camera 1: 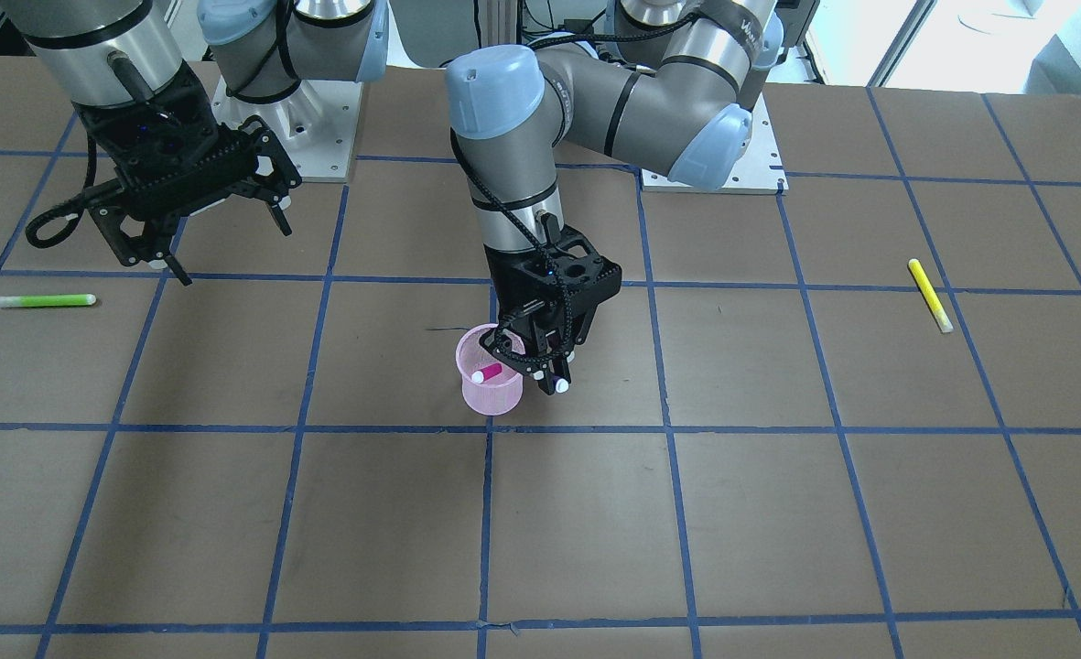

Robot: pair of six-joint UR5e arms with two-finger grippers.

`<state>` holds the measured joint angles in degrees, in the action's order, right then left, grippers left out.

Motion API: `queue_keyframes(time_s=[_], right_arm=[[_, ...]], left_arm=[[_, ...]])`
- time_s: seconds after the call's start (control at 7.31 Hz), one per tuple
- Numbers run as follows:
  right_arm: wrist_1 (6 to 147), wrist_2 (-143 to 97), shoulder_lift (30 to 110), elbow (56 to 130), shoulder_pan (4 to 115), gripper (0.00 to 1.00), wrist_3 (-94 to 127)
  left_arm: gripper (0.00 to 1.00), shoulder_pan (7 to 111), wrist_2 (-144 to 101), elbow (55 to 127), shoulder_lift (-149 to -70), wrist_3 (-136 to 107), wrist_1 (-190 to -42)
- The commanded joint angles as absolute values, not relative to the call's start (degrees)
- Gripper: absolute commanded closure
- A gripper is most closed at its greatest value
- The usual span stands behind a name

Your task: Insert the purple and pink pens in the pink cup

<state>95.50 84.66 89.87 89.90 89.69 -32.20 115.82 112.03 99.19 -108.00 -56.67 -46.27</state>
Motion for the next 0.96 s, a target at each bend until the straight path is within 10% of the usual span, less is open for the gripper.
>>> queue_keyframes(time_s=[0.0,0.27,0.41,0.82], right_arm=[[93.7,84.5,90.0,89.8,90.0,0.00,-17.5],[92.7,84.6,90.2,89.6,90.2,0.00,-6.1],[91.0,84.6,90.2,89.2,90.2,0.00,2.2],[89.7,87.1,90.2,89.2,90.2,0.00,4.1]], left_arm=[[1.00,118.2,112.9,99.6,-110.2,-61.1,-44.5],[1.00,119.6,113.0,101.2,-110.4,-61.2,-44.5],[0.04,119.6,113.0,101.2,-110.3,-61.7,-44.4],[0.00,119.7,112.1,101.2,-109.9,-60.7,-44.3]])
